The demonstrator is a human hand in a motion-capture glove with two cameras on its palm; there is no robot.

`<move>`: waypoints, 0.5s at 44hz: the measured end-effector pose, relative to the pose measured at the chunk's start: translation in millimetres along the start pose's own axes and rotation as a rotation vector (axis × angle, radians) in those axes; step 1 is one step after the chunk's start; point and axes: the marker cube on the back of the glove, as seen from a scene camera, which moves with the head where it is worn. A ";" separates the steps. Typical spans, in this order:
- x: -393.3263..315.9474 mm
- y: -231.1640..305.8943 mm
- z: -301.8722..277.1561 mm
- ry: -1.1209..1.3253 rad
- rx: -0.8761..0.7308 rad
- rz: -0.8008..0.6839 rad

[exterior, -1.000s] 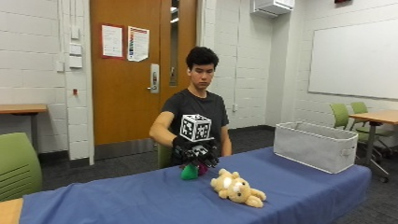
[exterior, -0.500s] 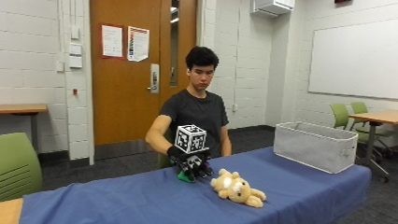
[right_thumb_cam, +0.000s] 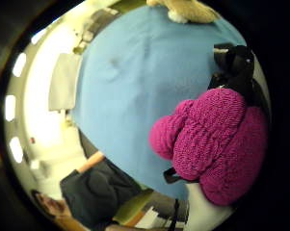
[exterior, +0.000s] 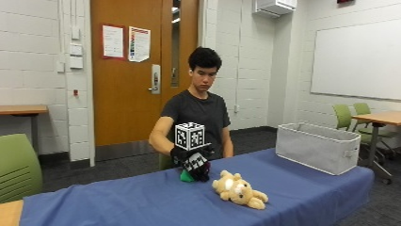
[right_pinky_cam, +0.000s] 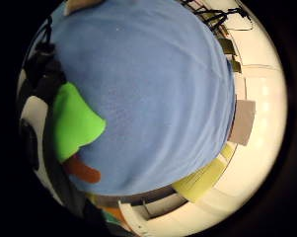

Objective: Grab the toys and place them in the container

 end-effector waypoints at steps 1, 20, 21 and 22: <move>-1.2 -0.1 -1.7 -0.001 0.019 0.004; -20.5 -29.0 -48.0 0.009 -0.013 0.075; -24.5 -31.5 -55.9 0.015 -0.011 0.073; -29.2 -34.2 -64.9 0.020 -0.006 0.069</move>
